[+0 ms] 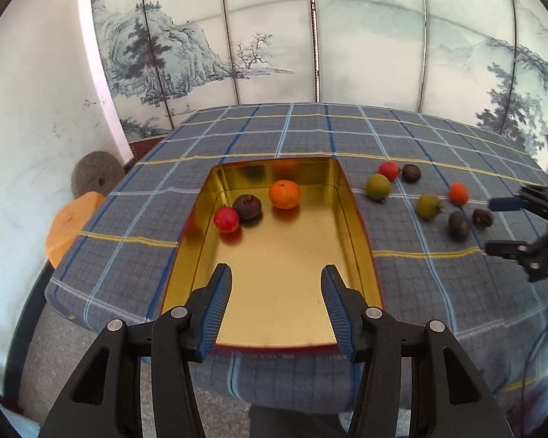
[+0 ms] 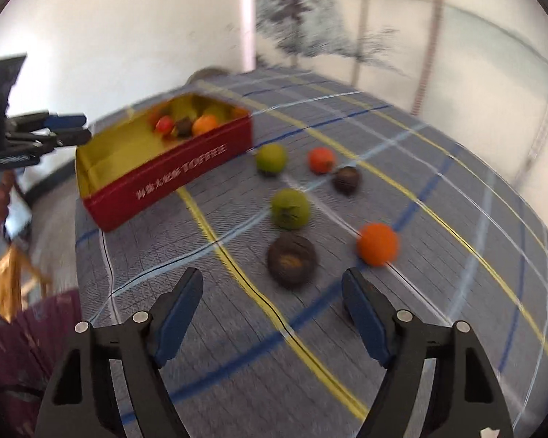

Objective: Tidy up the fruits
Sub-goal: 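Grasp the dark brown dried fruit with the right gripper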

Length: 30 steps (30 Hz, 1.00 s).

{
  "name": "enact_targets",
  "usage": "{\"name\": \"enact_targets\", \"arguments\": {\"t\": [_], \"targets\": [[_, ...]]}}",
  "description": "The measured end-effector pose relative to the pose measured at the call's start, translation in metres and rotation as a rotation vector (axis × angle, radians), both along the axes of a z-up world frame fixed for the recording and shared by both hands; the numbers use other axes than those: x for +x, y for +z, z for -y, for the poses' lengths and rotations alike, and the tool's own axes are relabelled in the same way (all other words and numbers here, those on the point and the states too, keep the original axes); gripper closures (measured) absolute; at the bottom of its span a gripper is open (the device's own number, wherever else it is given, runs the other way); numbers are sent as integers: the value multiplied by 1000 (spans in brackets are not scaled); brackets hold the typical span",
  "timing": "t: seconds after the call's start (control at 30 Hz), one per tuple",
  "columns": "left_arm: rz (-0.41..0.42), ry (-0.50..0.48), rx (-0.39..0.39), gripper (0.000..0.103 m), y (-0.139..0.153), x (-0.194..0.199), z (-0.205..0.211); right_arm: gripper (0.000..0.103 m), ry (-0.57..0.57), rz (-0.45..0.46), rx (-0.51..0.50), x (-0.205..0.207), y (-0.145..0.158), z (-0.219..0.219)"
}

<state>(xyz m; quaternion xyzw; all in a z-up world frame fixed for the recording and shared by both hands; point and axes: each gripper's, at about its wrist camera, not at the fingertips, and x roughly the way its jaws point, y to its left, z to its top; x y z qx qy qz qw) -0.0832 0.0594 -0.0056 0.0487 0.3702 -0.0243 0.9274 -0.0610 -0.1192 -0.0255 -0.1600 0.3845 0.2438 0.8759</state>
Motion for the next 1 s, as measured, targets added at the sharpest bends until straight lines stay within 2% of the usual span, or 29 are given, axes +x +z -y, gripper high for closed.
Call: {"name": "enact_targets", "arguments": {"t": [0.17, 0.23, 0.27, 0.3, 0.37, 0.5, 0.57, 0.73, 0.8, 0.9, 1.0], "targets": [[14, 28, -34, 51, 8, -13, -11, 27, 41, -40, -65, 24, -10, -15], [8, 39, -46, 51, 8, -13, -17, 30, 43, -75, -71, 34, -17, -13], [7, 43, -49, 51, 8, -13, -19, 38, 42, -97, -76, 38, -20, -12], [3, 44, -52, 51, 7, -13, -20, 52, 41, -119, -79, 41, -24, -11], [-5, 45, -60, 51, 6, -12, -22, 66, 40, -156, -87, 46, -31, -11], [-12, 43, -68, 51, 3, -12, -22, 67, 22, -151, -97, 43, -26, -11], [-11, 44, -73, 51, 3, -12, -23, 67, 33, -132, -51, 34, -11, -16], [-12, 58, -93, 51, 6, -12, -28, 67, 178, -44, 106, 20, 47, -64], [-7, 69, -87, 50, 9, -14, -29, 67, 242, -45, 151, 25, 59, -93], [4, 99, -63, 48, 13, -18, -34, 67, 295, -66, 131, 41, 53, -140], [8, 134, -40, 39, 15, -23, -41, 67, 299, -126, 121, 63, 34, -177]]}}
